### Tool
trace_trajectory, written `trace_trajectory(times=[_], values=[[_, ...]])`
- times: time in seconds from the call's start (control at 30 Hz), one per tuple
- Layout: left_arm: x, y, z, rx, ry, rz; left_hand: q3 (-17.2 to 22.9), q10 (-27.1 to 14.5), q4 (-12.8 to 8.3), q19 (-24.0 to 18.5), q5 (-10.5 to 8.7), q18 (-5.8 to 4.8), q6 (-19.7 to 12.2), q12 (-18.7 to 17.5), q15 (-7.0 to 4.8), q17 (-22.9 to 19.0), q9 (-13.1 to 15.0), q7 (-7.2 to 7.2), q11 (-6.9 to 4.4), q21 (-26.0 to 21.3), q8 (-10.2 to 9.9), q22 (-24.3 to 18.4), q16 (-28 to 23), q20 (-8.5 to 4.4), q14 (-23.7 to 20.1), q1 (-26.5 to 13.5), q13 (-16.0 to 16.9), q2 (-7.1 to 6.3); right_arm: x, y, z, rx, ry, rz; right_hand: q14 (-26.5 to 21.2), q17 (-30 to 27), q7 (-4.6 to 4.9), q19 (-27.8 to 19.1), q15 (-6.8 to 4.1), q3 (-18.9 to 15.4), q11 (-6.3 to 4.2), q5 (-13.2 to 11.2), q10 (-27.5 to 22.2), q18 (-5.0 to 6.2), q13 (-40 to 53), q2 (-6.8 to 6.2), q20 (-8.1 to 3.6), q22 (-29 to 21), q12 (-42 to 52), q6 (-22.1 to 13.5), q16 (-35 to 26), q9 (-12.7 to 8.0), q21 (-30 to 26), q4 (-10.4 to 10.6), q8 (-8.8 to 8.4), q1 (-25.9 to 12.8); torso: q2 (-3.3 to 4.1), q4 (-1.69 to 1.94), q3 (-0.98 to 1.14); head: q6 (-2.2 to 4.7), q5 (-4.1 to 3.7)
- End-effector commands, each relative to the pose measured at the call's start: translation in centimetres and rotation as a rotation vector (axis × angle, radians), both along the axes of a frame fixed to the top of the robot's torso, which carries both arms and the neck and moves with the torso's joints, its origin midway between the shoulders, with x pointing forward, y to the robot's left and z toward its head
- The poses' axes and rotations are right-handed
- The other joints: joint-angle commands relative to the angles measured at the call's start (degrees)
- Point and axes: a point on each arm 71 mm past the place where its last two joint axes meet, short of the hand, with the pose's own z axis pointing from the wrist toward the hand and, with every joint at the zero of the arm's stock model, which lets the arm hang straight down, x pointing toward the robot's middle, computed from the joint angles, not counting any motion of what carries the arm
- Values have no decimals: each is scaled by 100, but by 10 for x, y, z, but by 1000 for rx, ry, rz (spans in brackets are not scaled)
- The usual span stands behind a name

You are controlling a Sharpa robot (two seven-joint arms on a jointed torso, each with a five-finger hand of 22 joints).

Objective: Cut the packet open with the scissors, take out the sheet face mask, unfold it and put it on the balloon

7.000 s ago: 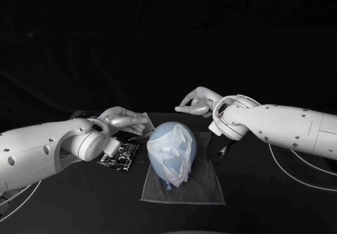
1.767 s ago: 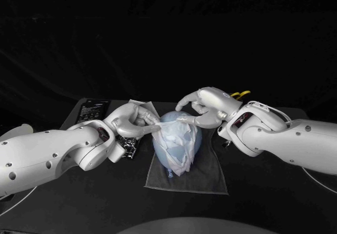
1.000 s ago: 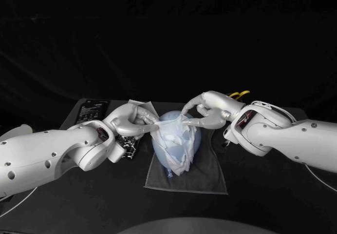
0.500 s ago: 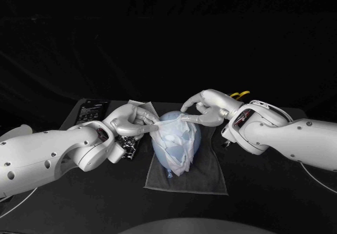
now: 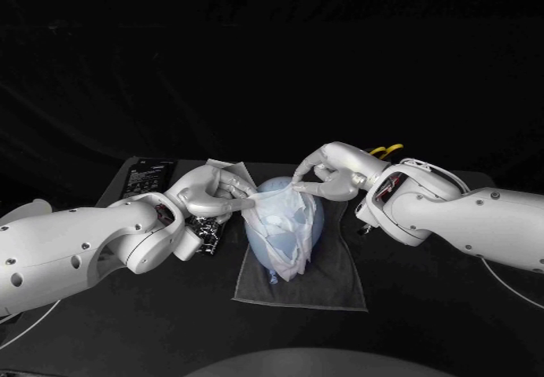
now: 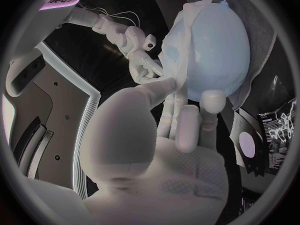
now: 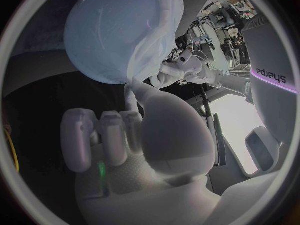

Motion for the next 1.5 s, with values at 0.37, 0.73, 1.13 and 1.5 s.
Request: trace_trajectory(times=[0.37, 0.73, 1.13, 1.5], values=[[-1, -3, 0, -16, 19, -18, -487, 10, 220, -126, 5, -9, 36, 170, -9, -37, 45, -55, -47, -90, 53, -95, 11, 46, -4, -737, 103, -93, -3, 5, 1, -11, -9, 39, 606, 1505, -142, 445, -175, 197, -172, 16, 607, 3, 1506, 86, -181, 1395, 21, 131, 36, 171, 102, -157, 263, 12, 3, 1, -1, -15, 7], [0, -5, -1, -13, 27, -22, -1455, -29, 857, -111, 13, 0, 124, 286, -54, -65, 136, -165, -102, -236, 228, -230, -1, 17, -28, -1403, 199, -226, -3, 2, 5, 52, -37, 11, 606, 1505, -149, 477, -190, 304, -184, 16, 607, -15, 1506, 99, -205, 1418, 21, 110, 36, 236, 176, -189, 353, -43, -3, -1, 1, -24, 13], [1, -5, -3, -2, 40, -19, -1515, -35, 880, -60, 15, -4, 187, 316, -105, -47, 165, -231, -159, -258, 320, -239, 2, -23, -19, -1026, 228, -48, -2, -3, 8, 117, -17, -26, 606, 1505, -148, 489, -194, 391, -186, 16, 607, -21, 1506, 103, -214, 1426, 21, 85, 36, 279, 202, -222, 411, -78, 3, -4, 3, -31, 5], [3, -6, 0, -13, 4, 12, -615, -37, 315, 19, 16, -18, 290, 229, -116, 13, 195, -144, -148, -199, 447, -184, 8, -72, 22, -118, 176, 387, -4, -1, 7, 117, 3, -13, 606, 1505, -147, 491, -194, 434, -185, 16, 607, -22, 1506, 92, -216, 1427, 21, 69, 36, 300, 207, -245, 439, -97, 0, 0, 0, -40, 0]])
